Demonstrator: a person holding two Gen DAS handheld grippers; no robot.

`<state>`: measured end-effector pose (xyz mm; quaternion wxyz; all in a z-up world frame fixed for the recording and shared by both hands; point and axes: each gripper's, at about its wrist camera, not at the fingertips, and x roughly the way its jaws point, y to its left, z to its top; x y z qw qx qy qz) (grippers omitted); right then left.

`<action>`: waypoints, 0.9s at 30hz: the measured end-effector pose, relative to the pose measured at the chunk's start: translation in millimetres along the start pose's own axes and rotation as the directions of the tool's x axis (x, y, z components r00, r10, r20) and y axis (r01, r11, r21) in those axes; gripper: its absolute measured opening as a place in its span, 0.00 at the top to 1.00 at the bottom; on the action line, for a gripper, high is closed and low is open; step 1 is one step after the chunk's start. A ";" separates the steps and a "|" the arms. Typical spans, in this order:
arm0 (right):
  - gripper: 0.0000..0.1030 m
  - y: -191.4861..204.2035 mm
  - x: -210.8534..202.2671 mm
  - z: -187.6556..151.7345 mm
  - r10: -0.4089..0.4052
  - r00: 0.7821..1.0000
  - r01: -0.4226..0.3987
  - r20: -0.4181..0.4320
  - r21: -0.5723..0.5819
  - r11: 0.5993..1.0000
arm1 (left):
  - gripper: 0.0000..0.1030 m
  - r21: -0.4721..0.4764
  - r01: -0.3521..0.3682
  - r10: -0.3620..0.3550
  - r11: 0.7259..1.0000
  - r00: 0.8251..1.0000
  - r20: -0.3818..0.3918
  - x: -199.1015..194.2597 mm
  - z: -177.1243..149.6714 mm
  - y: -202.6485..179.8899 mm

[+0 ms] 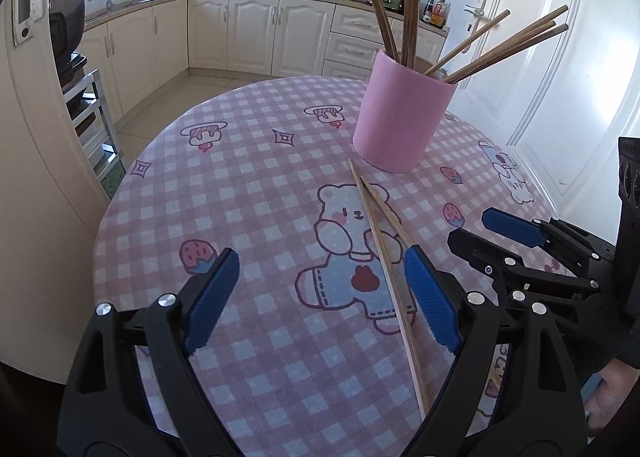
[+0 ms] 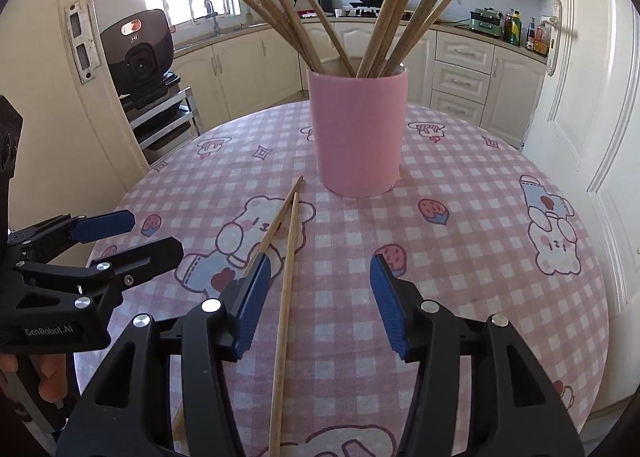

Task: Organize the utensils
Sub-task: 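Move both open tools down toward the last two chopsticks on the table, then close the left tool on a chopstick while the right tool grasps the other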

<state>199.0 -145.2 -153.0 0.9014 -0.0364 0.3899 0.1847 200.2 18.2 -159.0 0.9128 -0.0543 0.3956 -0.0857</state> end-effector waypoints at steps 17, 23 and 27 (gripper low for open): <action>0.51 9.5 42.2 5.8 -0.004 0.993 -0.005 -0.121 -0.081 0.997 | 0.19 -0.060 0.012 -0.014 0.998 0.999 -0.042 23.7 9.5 19.6; 0.91 9.2 47.4 13.5 -0.043 0.991 0.025 -0.125 -0.140 0.990 | 0.19 -0.068 0.022 -0.026 0.997 0.998 -0.055 31.8 16.6 16.6; 0.95 -7.9 43.3 11.3 -0.033 0.990 0.017 -0.135 -0.112 0.994 | 0.19 -0.048 0.043 -0.047 0.998 0.996 -0.082 41.2 23.5 3.4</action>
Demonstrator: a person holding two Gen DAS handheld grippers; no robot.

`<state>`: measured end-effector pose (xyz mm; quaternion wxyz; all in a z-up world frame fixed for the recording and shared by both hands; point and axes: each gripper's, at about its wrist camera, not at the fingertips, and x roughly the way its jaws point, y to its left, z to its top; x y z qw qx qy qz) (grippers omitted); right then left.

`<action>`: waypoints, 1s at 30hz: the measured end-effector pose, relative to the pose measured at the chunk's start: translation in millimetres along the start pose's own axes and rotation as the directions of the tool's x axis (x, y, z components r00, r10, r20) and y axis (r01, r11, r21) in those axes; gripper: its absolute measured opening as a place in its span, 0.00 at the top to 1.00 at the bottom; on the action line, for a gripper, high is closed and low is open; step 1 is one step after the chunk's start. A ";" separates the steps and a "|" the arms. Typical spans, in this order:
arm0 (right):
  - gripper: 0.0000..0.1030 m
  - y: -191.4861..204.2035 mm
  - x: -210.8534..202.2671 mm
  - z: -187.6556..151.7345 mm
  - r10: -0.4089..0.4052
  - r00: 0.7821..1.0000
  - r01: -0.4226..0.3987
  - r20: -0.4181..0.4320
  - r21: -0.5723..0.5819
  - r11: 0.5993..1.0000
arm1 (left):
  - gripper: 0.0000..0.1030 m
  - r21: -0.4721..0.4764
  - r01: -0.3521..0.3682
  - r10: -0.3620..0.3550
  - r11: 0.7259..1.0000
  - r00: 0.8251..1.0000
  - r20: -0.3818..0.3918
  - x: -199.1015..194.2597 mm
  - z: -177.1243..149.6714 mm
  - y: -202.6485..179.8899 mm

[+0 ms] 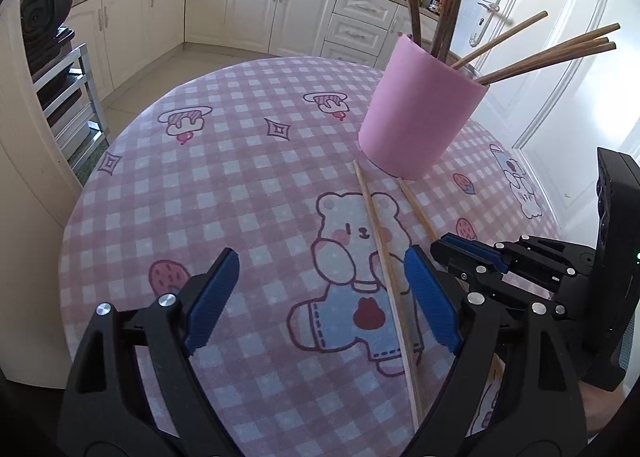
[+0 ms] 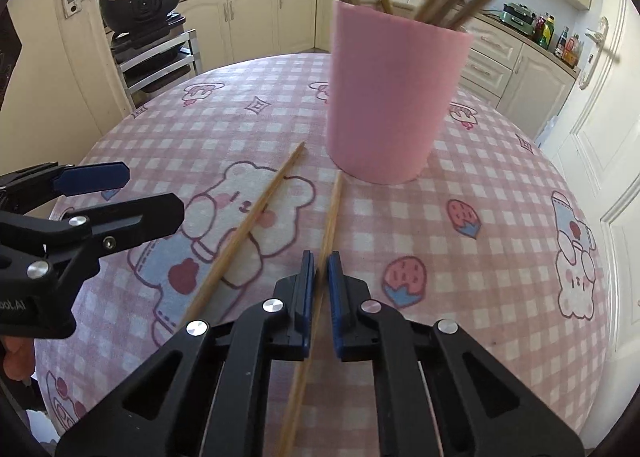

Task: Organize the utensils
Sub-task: 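Close the left tool on a chopstick while the right tool grasps the other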

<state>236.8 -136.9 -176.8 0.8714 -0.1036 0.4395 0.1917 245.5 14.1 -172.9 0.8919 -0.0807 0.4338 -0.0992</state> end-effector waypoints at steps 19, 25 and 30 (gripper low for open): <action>0.95 -31.2 3.6 12.1 0.050 0.998 -0.046 -0.049 0.080 0.996 | 0.68 0.150 -0.145 0.166 0.978 0.977 -0.138 62.8 34.9 -49.2; 0.94 -31.2 14.6 24.3 0.048 0.996 -0.043 -0.075 0.075 0.996 | 0.90 0.167 -0.117 0.140 0.979 0.980 -0.138 66.5 34.9 -57.8; 0.95 -30.2 17.2 26.5 0.041 0.996 -0.035 -0.074 0.083 0.996 | 0.93 0.143 -0.077 0.096 0.987 0.987 -0.133 70.3 34.3 -67.0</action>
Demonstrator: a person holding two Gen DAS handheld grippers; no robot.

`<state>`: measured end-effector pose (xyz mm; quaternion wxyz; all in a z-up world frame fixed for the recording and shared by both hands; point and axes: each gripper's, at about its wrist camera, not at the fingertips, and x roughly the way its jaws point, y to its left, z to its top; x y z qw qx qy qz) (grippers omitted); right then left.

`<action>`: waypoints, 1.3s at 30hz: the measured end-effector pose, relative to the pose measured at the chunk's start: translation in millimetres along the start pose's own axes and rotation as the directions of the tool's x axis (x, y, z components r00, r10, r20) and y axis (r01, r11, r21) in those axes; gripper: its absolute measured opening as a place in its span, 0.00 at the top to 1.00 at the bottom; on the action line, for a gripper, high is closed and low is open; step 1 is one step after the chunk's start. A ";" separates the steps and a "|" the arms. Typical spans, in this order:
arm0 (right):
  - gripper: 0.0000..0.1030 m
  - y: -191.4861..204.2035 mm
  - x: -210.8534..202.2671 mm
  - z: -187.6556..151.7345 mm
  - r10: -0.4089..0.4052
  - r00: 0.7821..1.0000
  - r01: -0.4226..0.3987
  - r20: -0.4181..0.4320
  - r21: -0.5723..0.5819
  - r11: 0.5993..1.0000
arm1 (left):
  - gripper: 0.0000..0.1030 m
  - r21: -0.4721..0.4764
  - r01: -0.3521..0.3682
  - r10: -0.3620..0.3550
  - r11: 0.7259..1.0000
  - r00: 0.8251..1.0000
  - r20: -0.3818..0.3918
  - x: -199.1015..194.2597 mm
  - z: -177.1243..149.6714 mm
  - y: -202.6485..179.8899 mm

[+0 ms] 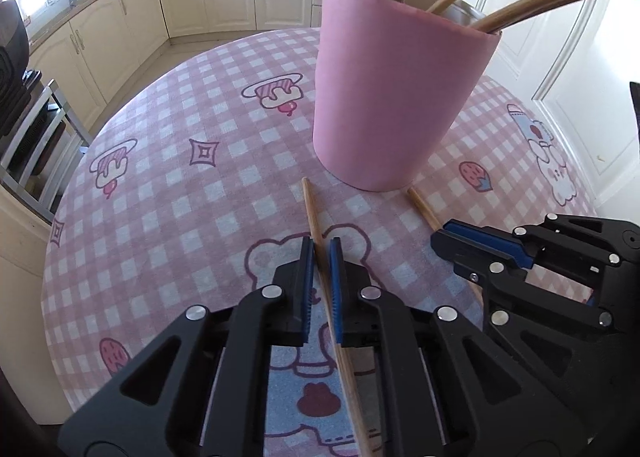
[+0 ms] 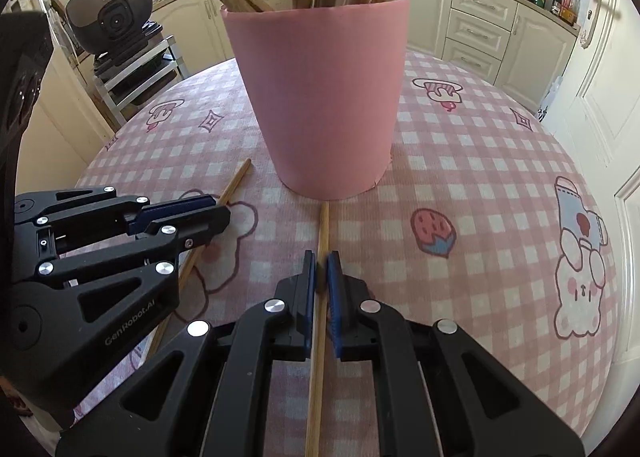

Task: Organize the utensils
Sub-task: 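Close the left tool on a chopstick while the right tool grasps the other, then lift the left tool's chopstick over the pink cup while the right tool carries its own there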

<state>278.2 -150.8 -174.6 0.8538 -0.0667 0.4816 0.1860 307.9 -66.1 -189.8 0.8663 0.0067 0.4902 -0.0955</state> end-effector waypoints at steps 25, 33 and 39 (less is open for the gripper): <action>0.95 18.0 -102.8 -4.0 0.146 0.963 -0.155 0.225 0.023 0.988 | 0.95 0.061 0.098 -0.109 0.993 0.966 0.235 -129.4 -15.3 0.2; 0.96 27.0 -139.3 0.0 0.158 0.937 -0.165 0.312 -0.003 0.986 | 0.95 0.080 0.120 -0.139 0.990 0.939 0.315 -168.1 -18.8 -2.1; 0.96 31.5 -150.5 -0.5 0.158 0.927 -0.163 0.339 -0.011 0.986 | 0.95 0.090 0.127 -0.151 0.988 0.924 0.351 -185.4 -21.1 -3.4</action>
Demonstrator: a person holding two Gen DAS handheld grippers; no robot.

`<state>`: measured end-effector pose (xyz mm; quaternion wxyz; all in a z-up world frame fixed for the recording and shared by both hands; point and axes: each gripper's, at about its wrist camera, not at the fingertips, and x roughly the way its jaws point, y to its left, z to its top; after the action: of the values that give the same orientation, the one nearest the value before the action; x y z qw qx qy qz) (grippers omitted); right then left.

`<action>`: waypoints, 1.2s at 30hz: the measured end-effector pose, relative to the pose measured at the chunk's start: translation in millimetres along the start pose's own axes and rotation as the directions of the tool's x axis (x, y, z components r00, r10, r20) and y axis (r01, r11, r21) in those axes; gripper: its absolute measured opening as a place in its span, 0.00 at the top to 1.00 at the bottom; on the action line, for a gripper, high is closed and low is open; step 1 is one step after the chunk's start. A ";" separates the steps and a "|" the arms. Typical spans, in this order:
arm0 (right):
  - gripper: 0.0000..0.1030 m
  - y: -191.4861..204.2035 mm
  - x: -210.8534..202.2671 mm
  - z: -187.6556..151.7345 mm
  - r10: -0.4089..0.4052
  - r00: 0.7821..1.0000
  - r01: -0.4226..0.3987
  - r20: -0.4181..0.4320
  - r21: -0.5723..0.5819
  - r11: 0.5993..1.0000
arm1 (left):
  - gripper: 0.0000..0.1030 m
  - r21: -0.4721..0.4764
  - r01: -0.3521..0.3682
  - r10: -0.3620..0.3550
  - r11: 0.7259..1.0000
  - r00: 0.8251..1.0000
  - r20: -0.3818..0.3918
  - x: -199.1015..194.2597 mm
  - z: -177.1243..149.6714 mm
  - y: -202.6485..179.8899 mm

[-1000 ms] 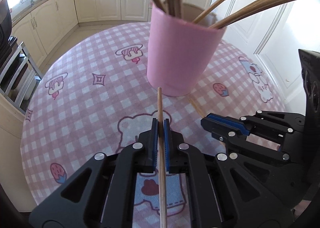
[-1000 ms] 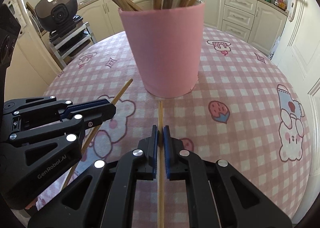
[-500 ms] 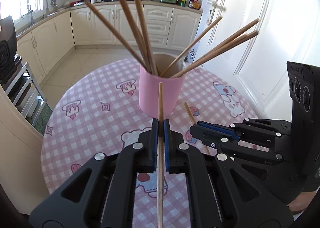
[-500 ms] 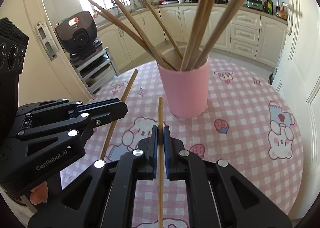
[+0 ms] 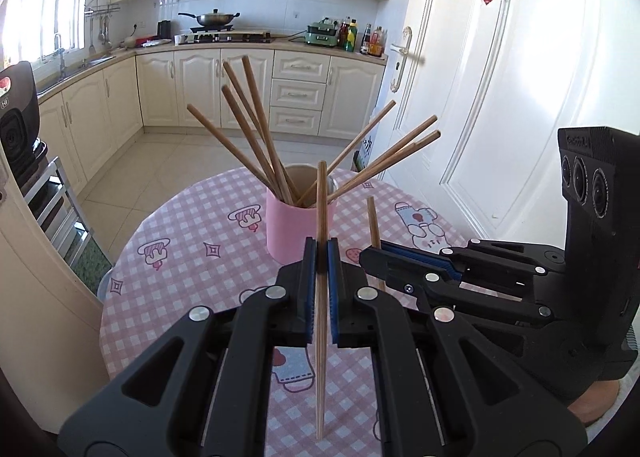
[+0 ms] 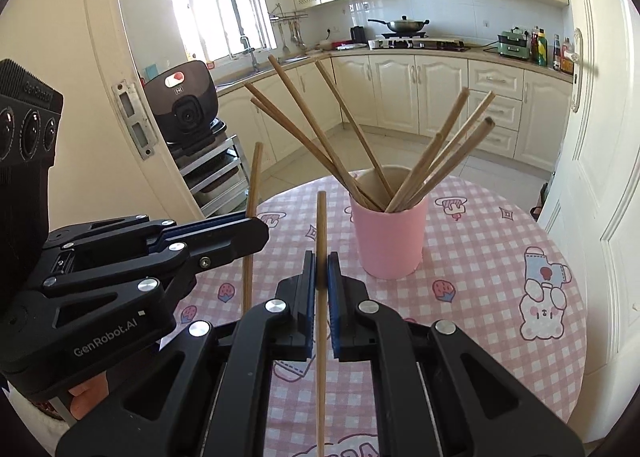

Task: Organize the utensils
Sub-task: 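Lift the left tool's chopstick over the pink cup while the right tool carries its own there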

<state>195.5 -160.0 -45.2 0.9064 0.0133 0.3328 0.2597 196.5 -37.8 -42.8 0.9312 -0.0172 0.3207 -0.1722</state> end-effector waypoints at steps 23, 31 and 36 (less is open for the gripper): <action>0.95 3.6 -9.0 4.7 0.009 0.999 -0.009 0.033 0.000 1.000 | 0.95 -0.017 0.035 -0.034 0.999 0.999 0.035 -17.2 6.4 3.1; 0.95 1.0 -10.3 5.9 0.011 0.999 -0.012 0.042 0.009 1.000 | 0.95 -0.014 0.038 -0.038 0.999 0.999 0.039 -16.5 8.3 2.4; 0.95 -2.8 -14.0 8.5 0.016 0.998 -0.017 0.055 0.014 1.000 | 0.95 -0.017 0.045 -0.044 0.999 0.998 0.050 -17.7 11.3 3.6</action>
<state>192.9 -167.9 -30.8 0.9130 0.0296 0.3093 0.2643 191.4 -29.4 -23.9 0.9347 -0.0371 0.2984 -0.1897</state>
